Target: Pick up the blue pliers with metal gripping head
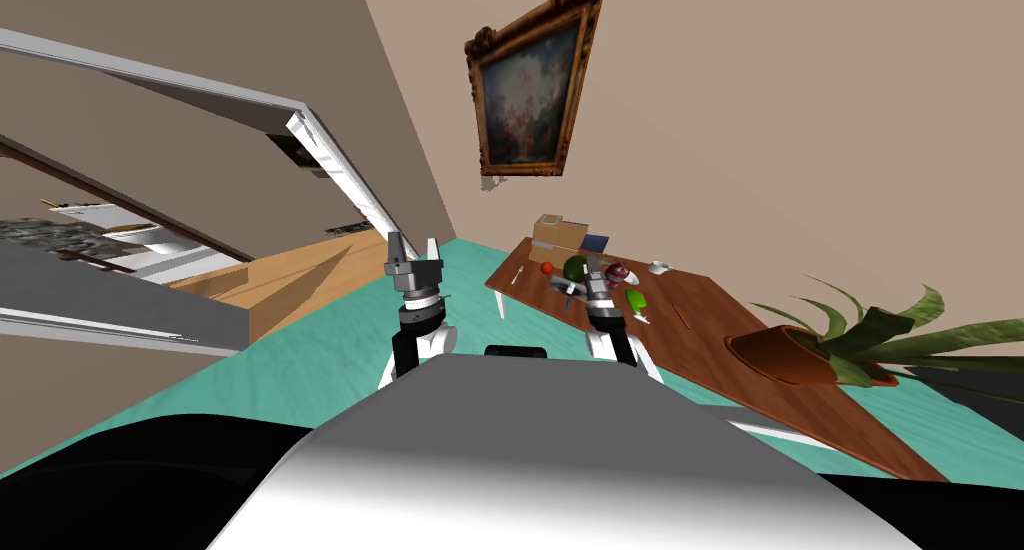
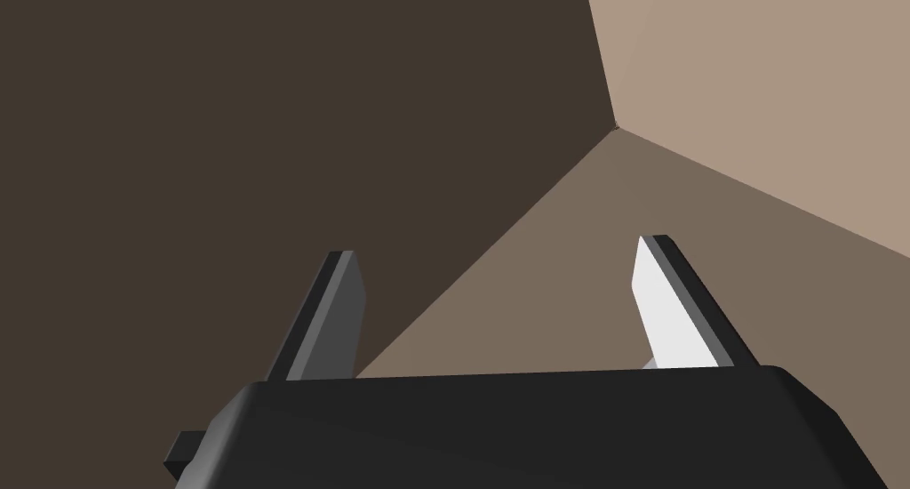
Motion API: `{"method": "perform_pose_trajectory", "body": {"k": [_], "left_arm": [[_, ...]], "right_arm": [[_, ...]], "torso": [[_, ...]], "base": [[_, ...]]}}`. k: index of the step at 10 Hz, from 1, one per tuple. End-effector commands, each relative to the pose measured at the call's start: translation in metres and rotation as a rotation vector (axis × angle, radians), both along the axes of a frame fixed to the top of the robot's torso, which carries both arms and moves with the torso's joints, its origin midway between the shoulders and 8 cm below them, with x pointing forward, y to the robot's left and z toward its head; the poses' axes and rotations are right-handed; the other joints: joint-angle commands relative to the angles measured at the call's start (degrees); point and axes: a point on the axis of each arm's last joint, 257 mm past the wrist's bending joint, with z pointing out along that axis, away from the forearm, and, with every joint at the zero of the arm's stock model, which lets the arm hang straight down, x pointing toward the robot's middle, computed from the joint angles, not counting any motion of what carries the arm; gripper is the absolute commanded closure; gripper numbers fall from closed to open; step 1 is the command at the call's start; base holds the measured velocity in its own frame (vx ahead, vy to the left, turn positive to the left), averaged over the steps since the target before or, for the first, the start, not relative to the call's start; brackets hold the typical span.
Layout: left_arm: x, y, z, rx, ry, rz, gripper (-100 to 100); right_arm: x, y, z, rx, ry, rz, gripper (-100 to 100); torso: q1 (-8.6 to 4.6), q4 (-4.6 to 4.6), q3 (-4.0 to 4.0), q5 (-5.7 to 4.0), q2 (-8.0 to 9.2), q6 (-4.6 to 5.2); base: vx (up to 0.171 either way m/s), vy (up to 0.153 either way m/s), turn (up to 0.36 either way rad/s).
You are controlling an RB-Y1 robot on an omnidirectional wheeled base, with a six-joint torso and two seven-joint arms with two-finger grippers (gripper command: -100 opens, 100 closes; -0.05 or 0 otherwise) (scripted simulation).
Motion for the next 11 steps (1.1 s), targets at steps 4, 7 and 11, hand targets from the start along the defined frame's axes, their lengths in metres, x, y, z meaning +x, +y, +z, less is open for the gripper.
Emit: {"method": "perform_pose_trajectory", "body": {"k": [4, 7, 11], "left_arm": [[0.000, 0.000, 0.000, 0.000, 0.000, 0.000, 0], [0.000, 0.000, 0.000, 0.000, 0.000, 0.000, 0], [0.000, 0.000, 0.000, 0.000, 0.000, 0.000, 0]], "right_arm": [[0.025, -0.017, -0.053, -0.150, 0.128, -0.079, -100], [0.037, -0.030, -0.093, -0.241, 0.219, -0.125, -100], [0.050, -0.051, -0.147, -0.376, 0.347, -0.189, -100]], "torso": [[0.04, 0.00, 0.01, 0.01, 0.02, 0.00], [0.07, -0.01, -0.02, 0.02, -0.03, 0.00], [0.04, -0.01, -0.01, 0.02, -0.02, 0.00]], "base": [[0.029, 0.031, -0.038], [0.036, 0.040, -0.032], [0.035, 0.040, -0.041]]}}
